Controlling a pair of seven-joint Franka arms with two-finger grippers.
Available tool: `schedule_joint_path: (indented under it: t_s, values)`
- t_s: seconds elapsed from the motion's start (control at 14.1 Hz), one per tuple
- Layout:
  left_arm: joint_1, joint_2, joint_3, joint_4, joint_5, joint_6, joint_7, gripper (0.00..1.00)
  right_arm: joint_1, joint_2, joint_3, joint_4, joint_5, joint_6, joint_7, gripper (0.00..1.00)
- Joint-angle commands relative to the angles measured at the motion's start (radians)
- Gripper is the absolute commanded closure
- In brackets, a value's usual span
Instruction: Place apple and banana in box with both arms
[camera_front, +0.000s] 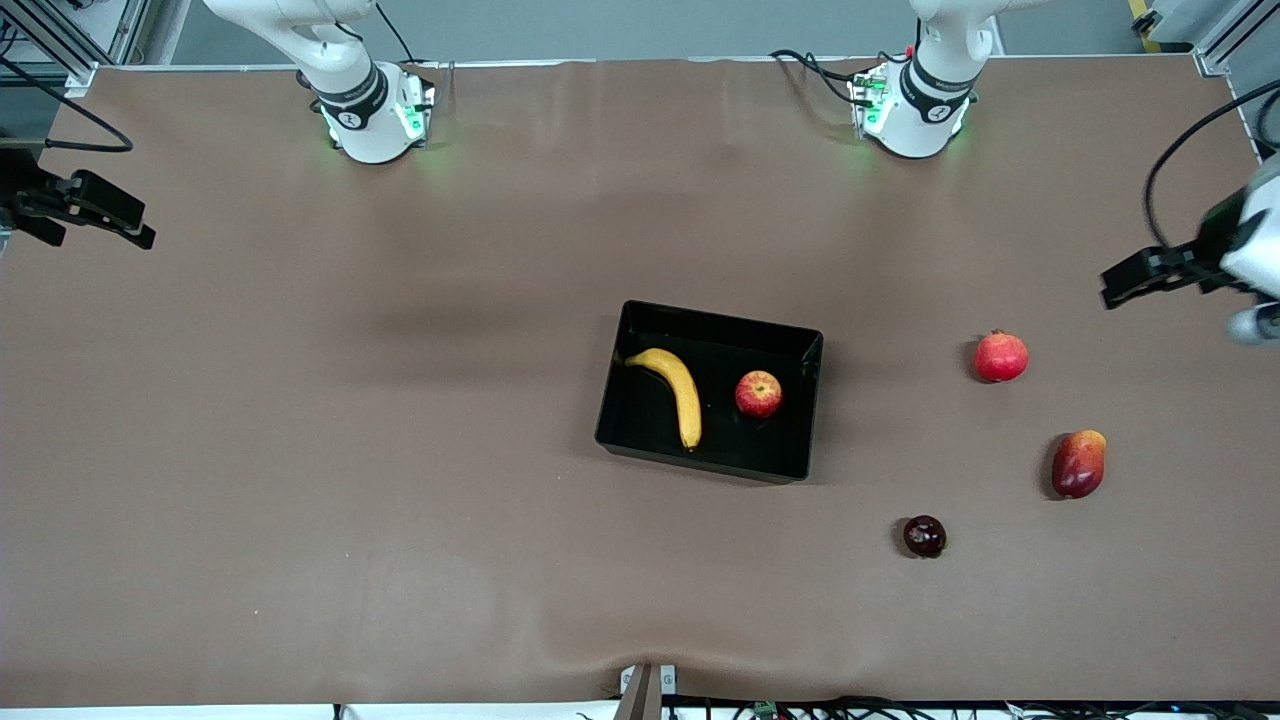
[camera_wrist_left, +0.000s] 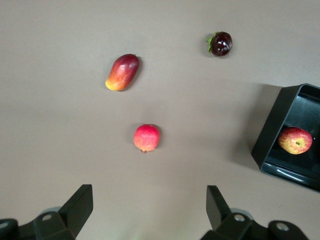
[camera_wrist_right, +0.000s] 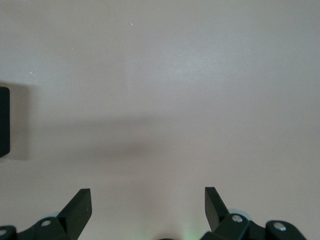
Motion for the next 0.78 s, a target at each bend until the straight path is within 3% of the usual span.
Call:
schedule_joint_path:
  t_s: [0.0, 0.36, 0.57, 0.71]
  values:
    - [0.007, -0.071, -0.010, -0.058, -0.018, -0.001, 0.013, 0.00, 0.007, -0.004, -0.002, -0.003, -0.011, 0.005, 0.012, 0.00]
    - [-0.011, -0.147, 0.025, -0.133, -0.019, 0.019, 0.051, 0.00, 0.009, -0.004, -0.002, -0.002, -0.010, 0.007, 0.014, 0.00]
    - [-0.169, -0.189, 0.175, -0.184, -0.025, 0.030, 0.065, 0.00, 0.009, -0.004, -0.002, -0.002, -0.010, 0.007, 0.014, 0.00]
    - [-0.227, -0.189, 0.235, -0.184, -0.027, 0.027, 0.081, 0.00, 0.009, -0.004, -0.002, -0.002, -0.010, 0.007, 0.014, 0.00]
